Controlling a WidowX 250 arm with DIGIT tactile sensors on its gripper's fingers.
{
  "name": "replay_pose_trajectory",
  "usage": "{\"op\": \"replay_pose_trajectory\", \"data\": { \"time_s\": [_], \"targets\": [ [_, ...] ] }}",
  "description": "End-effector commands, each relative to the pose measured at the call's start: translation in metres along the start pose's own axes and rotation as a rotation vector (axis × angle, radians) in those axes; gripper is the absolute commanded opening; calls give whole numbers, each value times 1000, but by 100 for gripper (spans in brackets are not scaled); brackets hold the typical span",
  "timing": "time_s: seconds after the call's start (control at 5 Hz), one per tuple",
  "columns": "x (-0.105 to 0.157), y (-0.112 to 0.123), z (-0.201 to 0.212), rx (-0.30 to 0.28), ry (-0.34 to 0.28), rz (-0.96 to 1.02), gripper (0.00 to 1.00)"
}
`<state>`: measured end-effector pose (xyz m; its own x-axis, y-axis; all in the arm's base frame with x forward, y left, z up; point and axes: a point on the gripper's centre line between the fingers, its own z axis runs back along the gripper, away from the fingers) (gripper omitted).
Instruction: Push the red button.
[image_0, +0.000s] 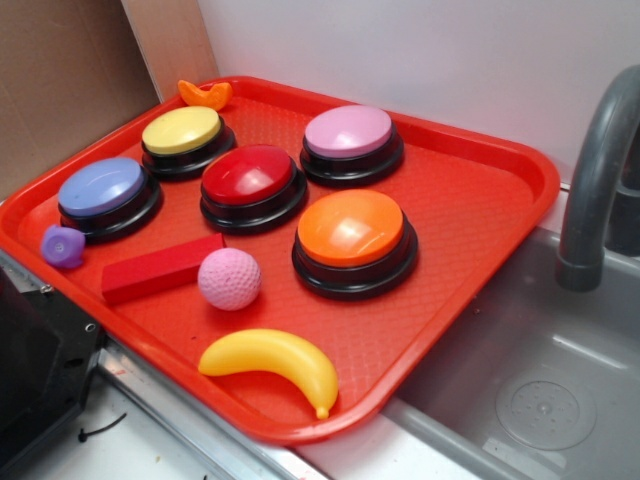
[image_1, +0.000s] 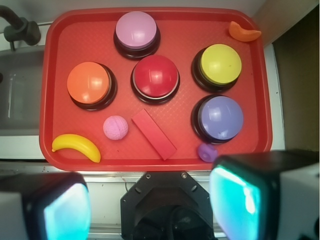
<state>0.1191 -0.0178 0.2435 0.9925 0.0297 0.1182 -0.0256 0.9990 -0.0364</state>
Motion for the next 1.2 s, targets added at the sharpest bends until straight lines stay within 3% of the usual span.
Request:
{"op": "replay_pose_trajectory", "data": {
  "time_s": [0.0,0.2,0.4,0.6,0.8,1.0],
  "targets": [
    [0,0,0,0,0,0,100],
    [24,13,-30,-3,30,-57,100],
    [56,23,-59,-25,-53,-119,100],
    [80,34,-89,-8,-78,-168,100],
    [100,40,-116,-49,-72,-149,100],
    [124,36,-141,5,-23,-134,100]
  ]
}}
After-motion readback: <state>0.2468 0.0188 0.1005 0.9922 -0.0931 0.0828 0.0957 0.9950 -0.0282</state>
